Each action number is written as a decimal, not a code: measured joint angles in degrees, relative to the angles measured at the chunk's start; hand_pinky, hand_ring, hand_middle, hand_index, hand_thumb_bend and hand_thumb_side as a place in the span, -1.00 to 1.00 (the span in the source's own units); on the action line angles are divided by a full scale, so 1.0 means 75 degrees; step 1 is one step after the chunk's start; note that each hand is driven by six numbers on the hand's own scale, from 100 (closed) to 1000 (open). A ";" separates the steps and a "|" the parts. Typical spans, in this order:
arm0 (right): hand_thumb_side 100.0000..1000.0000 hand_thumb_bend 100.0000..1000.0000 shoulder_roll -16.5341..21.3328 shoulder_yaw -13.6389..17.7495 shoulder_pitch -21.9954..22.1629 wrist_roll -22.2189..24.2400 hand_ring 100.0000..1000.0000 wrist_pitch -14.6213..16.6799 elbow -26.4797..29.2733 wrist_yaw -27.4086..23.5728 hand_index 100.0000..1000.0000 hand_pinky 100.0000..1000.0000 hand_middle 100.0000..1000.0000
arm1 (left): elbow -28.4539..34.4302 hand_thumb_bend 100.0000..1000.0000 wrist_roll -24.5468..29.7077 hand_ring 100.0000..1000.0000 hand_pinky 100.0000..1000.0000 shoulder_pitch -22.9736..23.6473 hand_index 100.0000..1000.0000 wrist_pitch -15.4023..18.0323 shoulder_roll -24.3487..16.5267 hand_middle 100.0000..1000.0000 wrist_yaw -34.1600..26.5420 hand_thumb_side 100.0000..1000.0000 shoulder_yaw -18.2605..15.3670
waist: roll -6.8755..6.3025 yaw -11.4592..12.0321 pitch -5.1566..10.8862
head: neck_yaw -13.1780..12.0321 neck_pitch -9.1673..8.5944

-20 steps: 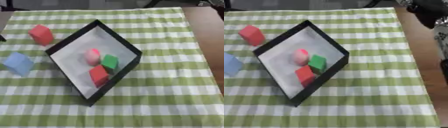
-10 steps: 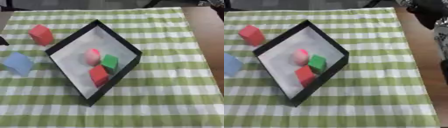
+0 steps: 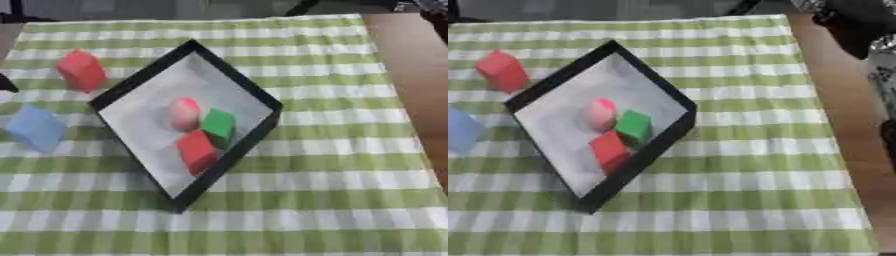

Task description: Pick up objects on the table and place them in the box.

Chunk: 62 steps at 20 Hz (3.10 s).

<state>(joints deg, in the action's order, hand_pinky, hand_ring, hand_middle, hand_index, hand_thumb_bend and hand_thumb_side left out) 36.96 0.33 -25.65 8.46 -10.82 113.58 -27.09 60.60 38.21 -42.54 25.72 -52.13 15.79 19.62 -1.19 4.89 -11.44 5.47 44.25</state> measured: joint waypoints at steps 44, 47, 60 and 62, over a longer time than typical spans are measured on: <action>-0.59 -0.76 -0.0161 0.0000 -0.0140 0.0023 0.40 -0.0178 -0.0095 -0.0015 0.49 0.74 0.17 | -0.1065 0.30 -0.0086 0.70 0.76 -0.0506 0.62 0.0086 0.0917 0.55 0.1326 -1.00 -0.0046 | 0.0000 -0.0229 -0.0009 | -0.0258 0.0000; -0.58 -0.76 -0.0173 0.0001 -0.0140 0.0021 0.40 -0.0181 -0.0097 -0.0009 0.49 0.74 0.17 | -0.1123 0.22 -0.0137 0.67 0.73 -0.0508 0.59 0.0137 0.0981 0.48 0.1404 -1.00 -0.0046 | 0.0000 -0.0237 -0.0009 | -0.0261 0.0000; -0.58 -0.76 -0.0213 0.0003 -0.0141 0.0019 0.40 -0.0184 -0.0137 -0.0008 0.49 0.74 0.17 | -0.1045 -0.34 -0.0122 0.10 0.29 -0.0566 0.00 0.0122 0.1098 -0.19 0.1187 -1.00 -0.0090 | 0.0000 -0.0257 -0.0009 | -0.0252 0.0000; -0.58 -0.77 -0.0213 0.0003 -0.0140 0.0018 0.40 -0.0184 -0.0141 -0.0008 0.49 0.74 0.17 | -0.0863 -0.34 -0.0113 0.06 0.27 -0.0583 -0.05 0.0113 0.1081 -0.23 0.1069 -1.00 -0.0143 | 0.0000 -0.0244 -0.0009 | -0.0229 0.0000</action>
<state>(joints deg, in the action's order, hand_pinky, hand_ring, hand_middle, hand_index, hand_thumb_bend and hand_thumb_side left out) 35.37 0.35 -26.70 8.59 -12.20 112.53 -27.15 54.13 37.36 -46.92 26.57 -44.02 23.81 18.54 -1.19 3.06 -11.51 3.75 44.25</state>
